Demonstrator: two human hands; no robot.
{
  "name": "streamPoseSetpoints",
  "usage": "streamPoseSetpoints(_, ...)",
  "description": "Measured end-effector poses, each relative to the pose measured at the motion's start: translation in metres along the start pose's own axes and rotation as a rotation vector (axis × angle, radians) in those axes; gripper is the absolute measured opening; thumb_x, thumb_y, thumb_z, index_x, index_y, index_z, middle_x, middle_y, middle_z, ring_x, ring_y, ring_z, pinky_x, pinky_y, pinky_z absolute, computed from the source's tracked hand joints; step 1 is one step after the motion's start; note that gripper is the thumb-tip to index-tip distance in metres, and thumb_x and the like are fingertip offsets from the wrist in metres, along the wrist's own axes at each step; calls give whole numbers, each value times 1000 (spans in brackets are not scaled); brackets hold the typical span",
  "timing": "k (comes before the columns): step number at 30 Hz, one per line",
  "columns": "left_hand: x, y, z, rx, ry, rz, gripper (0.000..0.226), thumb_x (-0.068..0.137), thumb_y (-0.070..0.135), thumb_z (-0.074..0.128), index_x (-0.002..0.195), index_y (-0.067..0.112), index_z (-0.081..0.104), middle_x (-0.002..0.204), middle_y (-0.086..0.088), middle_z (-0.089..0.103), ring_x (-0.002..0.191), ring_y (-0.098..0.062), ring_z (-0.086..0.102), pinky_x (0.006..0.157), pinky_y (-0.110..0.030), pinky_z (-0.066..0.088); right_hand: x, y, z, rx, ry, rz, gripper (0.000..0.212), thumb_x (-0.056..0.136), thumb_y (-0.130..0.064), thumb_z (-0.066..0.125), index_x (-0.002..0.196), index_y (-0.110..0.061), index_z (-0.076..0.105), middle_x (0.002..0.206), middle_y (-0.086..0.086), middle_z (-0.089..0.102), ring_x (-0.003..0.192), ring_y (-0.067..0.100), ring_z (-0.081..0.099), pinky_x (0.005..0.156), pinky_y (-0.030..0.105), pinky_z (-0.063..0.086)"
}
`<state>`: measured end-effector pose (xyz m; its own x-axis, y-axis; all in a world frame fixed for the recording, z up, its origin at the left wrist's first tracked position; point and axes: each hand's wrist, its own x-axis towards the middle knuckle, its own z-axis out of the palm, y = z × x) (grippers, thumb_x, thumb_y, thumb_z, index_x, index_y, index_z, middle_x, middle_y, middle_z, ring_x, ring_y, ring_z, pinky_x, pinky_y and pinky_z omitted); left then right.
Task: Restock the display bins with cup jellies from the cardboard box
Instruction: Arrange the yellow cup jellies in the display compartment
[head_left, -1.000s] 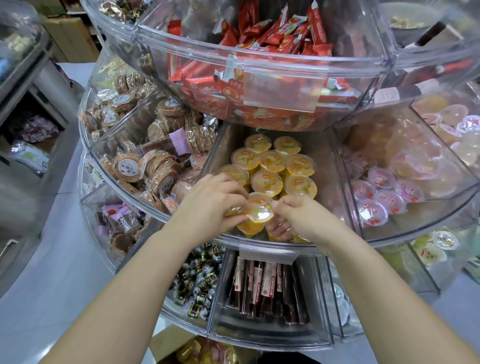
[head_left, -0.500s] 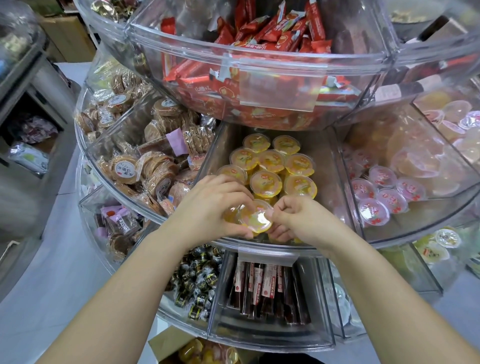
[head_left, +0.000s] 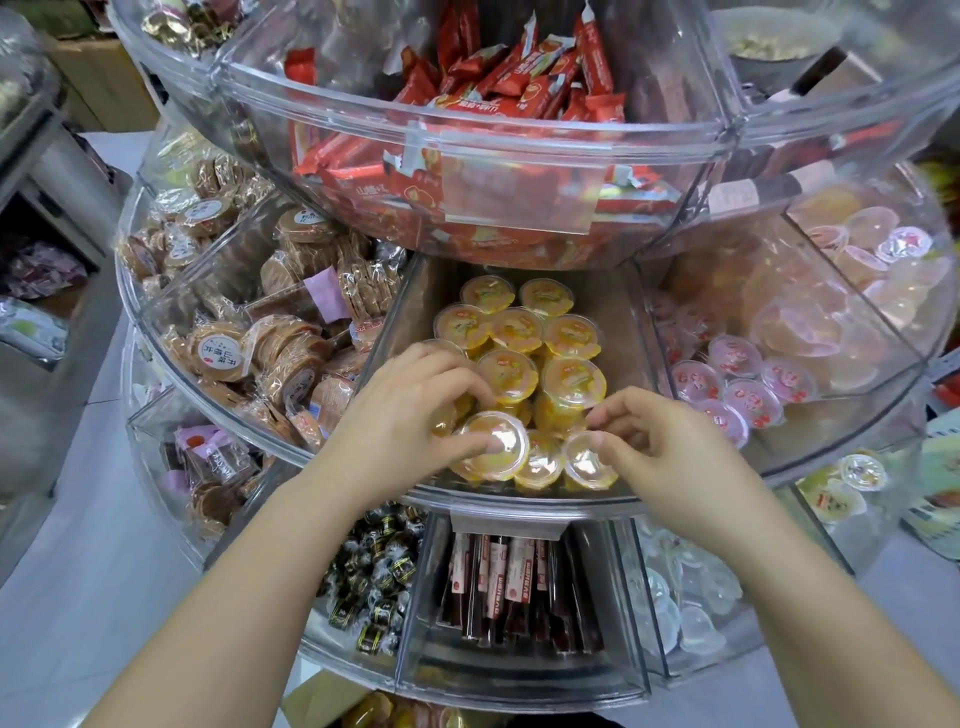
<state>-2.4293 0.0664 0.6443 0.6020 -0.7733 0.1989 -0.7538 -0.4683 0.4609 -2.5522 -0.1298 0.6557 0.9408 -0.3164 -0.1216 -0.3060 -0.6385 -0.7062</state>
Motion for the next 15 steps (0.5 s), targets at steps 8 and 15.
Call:
streamPoseSetpoints(8, 47, 29, 26, 164, -143, 13, 54, 74, 53, 65, 121, 28, 58, 125, 6, 58, 117, -21, 46, 97, -38, 37, 10, 1, 5, -29, -43, 32, 42, 91, -14, 51, 131, -19, 43, 122, 7, 61, 112, 24, 58, 93, 36, 46)
streamPoseSetpoints(15, 57, 22, 35, 224, -188, 37, 51, 78, 48, 64, 126, 36, 53, 132, 13, 53, 124, -16, 38, 97, -37, 29, 23, 5, 20, 116, -53, 56, 55, 91, -6, 44, 142, -24, 32, 125, 5, 59, 113, 23, 56, 94, 34, 46)
